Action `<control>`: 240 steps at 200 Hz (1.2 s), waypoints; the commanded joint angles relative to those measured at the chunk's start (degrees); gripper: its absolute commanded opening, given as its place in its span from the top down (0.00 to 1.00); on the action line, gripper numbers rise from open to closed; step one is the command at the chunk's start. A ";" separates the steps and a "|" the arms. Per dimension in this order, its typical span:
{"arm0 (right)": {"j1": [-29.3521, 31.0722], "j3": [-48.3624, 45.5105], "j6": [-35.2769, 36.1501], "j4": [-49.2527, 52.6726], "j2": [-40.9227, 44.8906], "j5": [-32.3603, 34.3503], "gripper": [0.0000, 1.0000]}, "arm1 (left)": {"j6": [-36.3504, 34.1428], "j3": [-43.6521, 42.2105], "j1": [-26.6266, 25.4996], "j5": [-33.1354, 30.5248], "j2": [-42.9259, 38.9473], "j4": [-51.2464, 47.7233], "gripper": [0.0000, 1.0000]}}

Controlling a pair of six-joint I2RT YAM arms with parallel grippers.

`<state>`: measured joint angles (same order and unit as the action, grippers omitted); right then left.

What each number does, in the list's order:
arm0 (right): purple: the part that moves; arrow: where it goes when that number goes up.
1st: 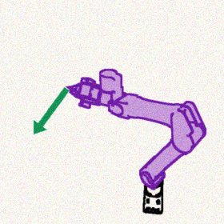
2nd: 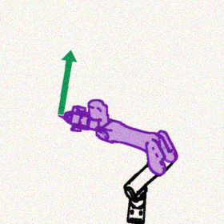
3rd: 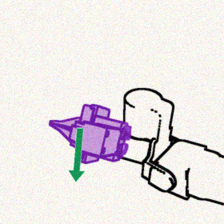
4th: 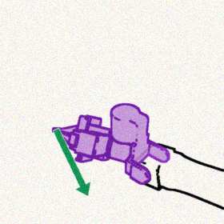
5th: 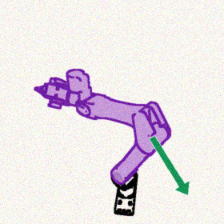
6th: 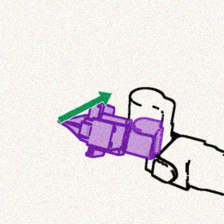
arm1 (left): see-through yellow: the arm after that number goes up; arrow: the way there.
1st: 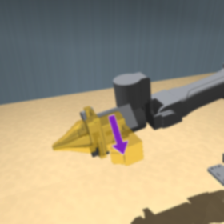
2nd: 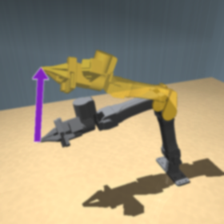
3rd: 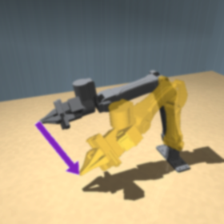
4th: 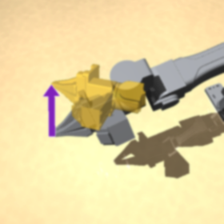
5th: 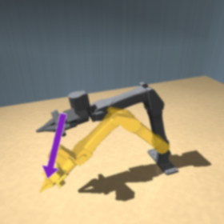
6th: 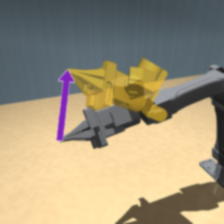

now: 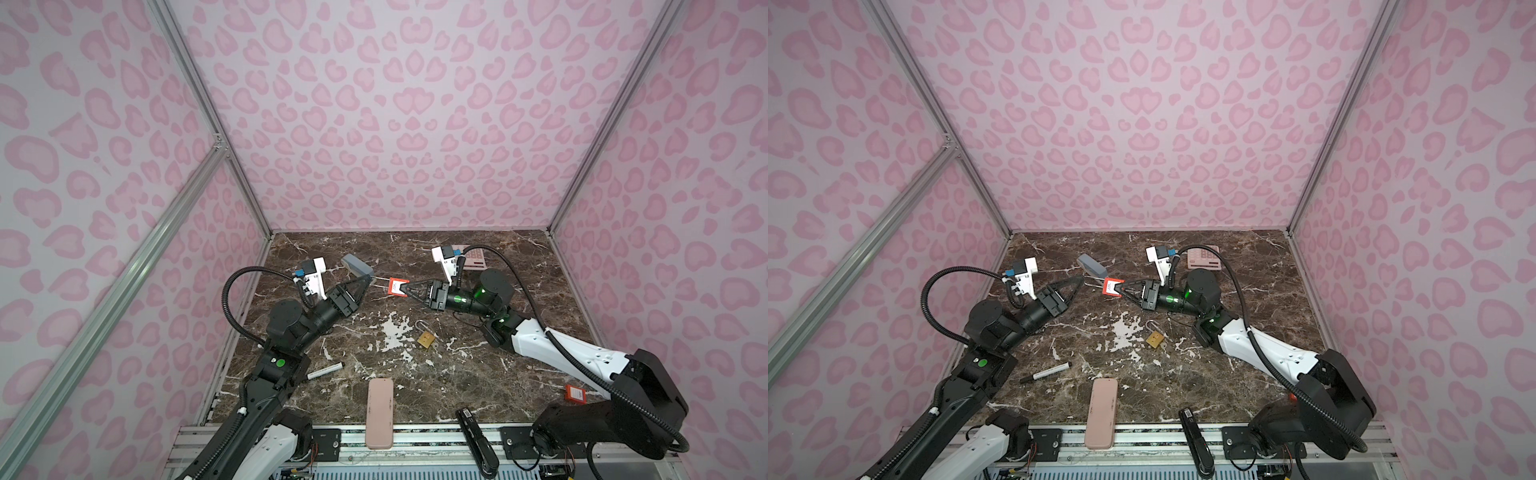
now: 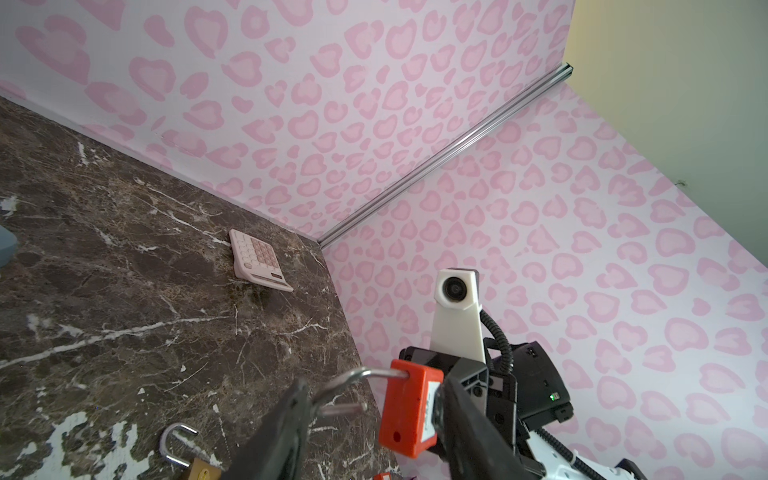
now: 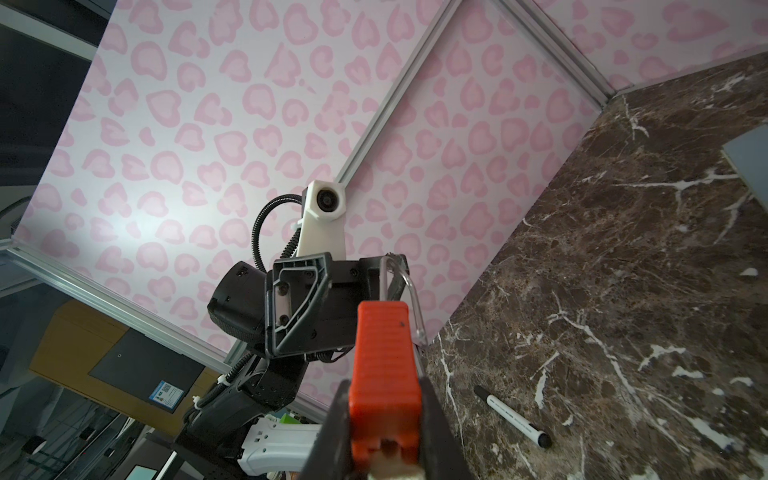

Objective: Lock with the key

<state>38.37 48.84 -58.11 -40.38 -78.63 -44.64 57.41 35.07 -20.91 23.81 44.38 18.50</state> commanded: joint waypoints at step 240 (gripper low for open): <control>-1.52 4.02 -1.10 3.26 -1.60 -8.45 0.89 | 0.34 -0.26 0.04 1.83 0.49 2.16 0.37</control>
<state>36.53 53.15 -59.40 -35.70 -80.07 -52.56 57.41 34.83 -20.95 25.43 44.51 18.28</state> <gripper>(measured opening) 0.195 0.629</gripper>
